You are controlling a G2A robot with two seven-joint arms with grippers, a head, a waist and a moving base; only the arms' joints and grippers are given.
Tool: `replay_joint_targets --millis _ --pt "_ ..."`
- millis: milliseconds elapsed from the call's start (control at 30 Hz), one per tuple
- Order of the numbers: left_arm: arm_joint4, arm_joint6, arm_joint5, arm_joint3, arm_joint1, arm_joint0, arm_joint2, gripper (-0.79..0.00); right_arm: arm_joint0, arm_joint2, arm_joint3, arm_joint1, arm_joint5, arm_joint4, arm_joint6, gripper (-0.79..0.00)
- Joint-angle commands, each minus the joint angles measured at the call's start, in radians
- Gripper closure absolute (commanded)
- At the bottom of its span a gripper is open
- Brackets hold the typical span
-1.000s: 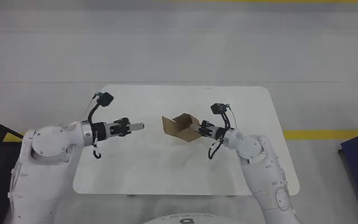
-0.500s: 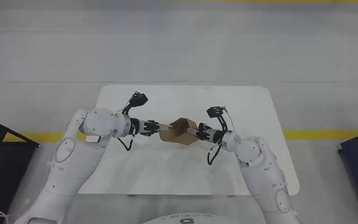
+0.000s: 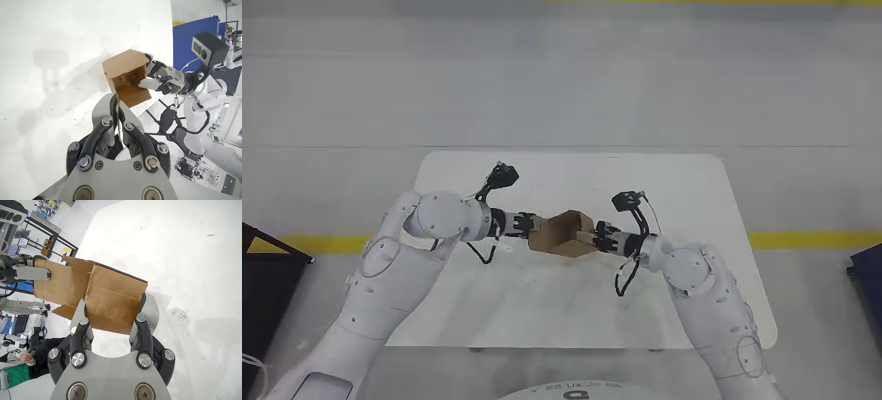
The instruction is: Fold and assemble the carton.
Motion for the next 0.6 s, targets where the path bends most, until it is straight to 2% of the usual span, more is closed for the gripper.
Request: replay_joint_targets --millis 0,33,67,100,267,333,400,467,567 --pt "0.016 0.006 -0.017 -0.008 0.003 0.002 -0.002 0.000 0.001 0.001 0.011 0.003 -0.004 0.006 -0.002 -0.385" --pt "0.026 0.008 -0.026 -0.015 0.005 0.003 -0.002 0.000 0.002 0.002 0.017 0.004 -0.005 0.010 -0.004 -0.613" --pt "0.038 0.010 -0.032 -0.022 0.007 0.005 -0.003 0.000 0.002 0.004 0.021 0.006 -0.005 0.014 -0.006 -0.757" --pt "0.054 0.011 -0.037 -0.030 0.009 0.005 -0.003 0.000 0.000 0.009 0.025 0.008 -0.009 0.024 -0.007 -0.785" --pt "0.100 -0.014 -0.036 -0.088 0.016 0.014 0.002 0.000 -0.035 0.073 0.012 0.022 -0.052 0.101 -0.026 -0.782" --pt "0.106 -0.027 -0.032 -0.109 0.018 0.015 0.005 0.000 -0.059 0.102 -0.015 0.028 -0.081 0.134 -0.029 -0.739" --pt "0.106 -0.040 -0.029 -0.117 0.018 0.012 0.016 0.000 -0.087 0.111 -0.056 0.033 -0.113 0.155 -0.022 -0.659" --pt "0.102 -0.037 -0.031 -0.107 0.016 0.005 0.030 0.000 -0.108 0.102 -0.097 0.037 -0.140 0.170 0.002 -0.613" --pt "0.083 -0.024 -0.043 -0.078 0.010 -0.006 0.059 0.000 -0.116 0.074 -0.141 0.042 -0.139 0.161 0.038 -0.486"
